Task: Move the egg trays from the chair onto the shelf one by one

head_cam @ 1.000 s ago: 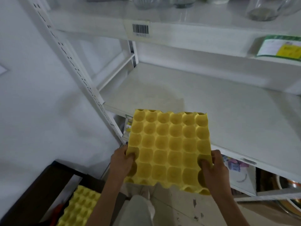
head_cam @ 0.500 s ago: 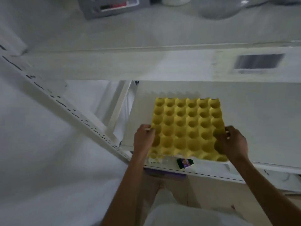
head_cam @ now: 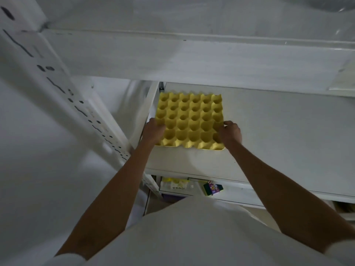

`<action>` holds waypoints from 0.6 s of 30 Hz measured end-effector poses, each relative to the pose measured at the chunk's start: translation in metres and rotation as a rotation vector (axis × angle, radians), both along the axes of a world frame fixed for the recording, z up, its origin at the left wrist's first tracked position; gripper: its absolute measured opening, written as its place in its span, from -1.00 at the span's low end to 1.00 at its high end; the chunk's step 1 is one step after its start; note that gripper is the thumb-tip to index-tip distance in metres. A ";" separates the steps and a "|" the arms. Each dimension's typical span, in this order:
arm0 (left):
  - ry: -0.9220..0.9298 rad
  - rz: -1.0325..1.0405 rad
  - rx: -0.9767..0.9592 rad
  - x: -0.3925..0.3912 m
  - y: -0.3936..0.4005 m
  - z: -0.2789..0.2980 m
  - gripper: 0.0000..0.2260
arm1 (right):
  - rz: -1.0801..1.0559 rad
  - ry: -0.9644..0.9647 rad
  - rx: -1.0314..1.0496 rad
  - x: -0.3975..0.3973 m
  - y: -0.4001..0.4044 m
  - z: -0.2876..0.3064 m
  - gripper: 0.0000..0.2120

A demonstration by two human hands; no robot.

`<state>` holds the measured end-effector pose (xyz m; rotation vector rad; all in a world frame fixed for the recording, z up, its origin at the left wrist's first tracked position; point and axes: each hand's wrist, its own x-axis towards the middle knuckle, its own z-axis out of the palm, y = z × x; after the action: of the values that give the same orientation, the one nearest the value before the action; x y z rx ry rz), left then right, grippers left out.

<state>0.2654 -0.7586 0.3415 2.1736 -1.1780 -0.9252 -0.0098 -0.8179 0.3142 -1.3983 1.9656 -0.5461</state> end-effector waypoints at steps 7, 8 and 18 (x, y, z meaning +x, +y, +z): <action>-0.070 -0.025 -0.056 0.002 -0.004 -0.022 -0.49 | 0.084 0.027 0.003 0.008 0.005 -0.008 -0.54; -0.070 -0.028 -0.061 0.001 -0.005 -0.023 -0.49 | 0.088 0.026 0.006 0.007 0.004 -0.008 -0.53; -0.223 -0.061 -0.065 -0.008 -0.007 -0.035 -0.38 | 0.127 0.084 -0.023 -0.004 -0.001 -0.012 -0.47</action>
<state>0.2577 -0.7660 0.3067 2.2431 -1.3652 -0.6719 -0.0142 -0.8191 0.3020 -1.5706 1.9247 -0.4595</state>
